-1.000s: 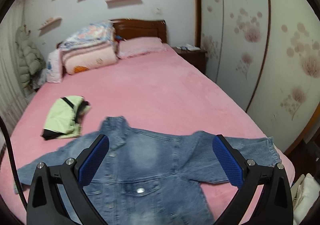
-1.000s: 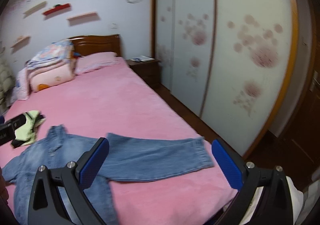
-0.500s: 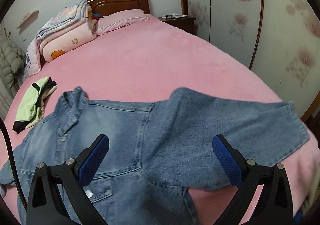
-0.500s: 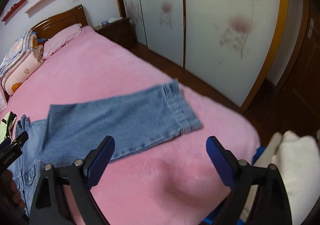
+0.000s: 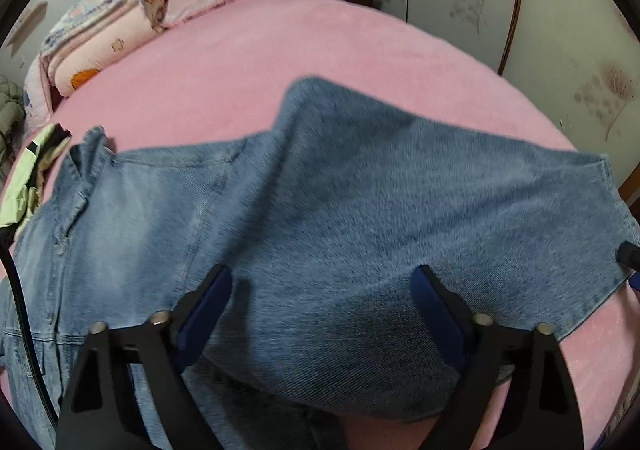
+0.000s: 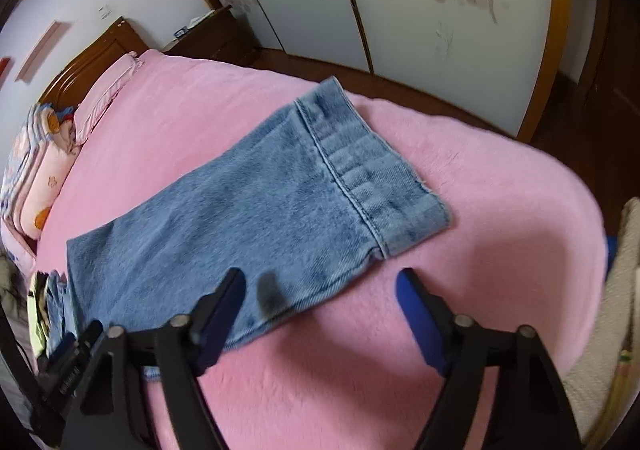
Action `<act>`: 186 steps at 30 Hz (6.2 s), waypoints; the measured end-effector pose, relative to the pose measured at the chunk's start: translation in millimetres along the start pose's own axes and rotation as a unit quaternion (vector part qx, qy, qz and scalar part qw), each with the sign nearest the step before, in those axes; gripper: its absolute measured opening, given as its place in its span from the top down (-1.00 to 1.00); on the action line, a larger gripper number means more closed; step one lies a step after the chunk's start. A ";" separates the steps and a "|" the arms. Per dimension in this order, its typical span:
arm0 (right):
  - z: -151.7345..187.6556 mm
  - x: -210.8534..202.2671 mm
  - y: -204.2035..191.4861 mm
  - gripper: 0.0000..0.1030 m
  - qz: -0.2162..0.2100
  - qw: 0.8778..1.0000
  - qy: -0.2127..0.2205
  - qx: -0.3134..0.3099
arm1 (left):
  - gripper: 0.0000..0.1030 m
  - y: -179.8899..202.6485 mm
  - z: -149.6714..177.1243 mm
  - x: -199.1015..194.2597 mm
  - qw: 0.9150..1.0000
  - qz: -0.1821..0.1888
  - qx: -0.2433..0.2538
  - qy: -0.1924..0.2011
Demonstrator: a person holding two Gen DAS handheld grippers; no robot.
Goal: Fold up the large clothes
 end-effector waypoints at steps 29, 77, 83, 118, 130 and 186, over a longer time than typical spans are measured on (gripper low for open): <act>108.5 -64.7 -370.7 0.84 -0.120 0.906 0.093 -0.396 | 0.29 -222.8 -0.8 -120.2 0.992 0.010 -0.118 0.031; 144.1 -67.7 -258.1 -0.11 -0.105 0.946 0.041 -0.303 | 0.64 -135.9 21.7 -23.0 0.937 0.225 -0.247 -0.097; 133.3 -62.2 -249.3 -0.11 -0.090 0.949 0.042 -0.300 | 0.66 -140.7 -73.0 -113.0 0.969 0.186 -0.151 0.053; 140.0 14.2 -343.8 0.81 0.014 0.902 0.025 -0.430 | 0.65 -390.4 24.7 -107.6 0.967 0.015 -0.248 0.065; 154.7 6.4 -340.1 0.54 0.048 0.879 0.030 -0.473 | 0.64 -397.0 82.4 -81.9 0.960 0.026 -0.278 0.034; 156.6 -43.8 -361.0 0.01 -0.076 0.913 0.008 -0.401 | 0.15 -438.5 66.0 -10.3 0.915 0.258 -0.282 -0.131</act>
Point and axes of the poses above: each gripper's, at about its wrist camera, not at the fingertips, and x roughly the way its jaws point, y to its right, z to its underside, the point moved 9 cm from there along x, roughly the way its jaws point, and after that the axes turned 8 degrees about -x, right-handed, at the moved point
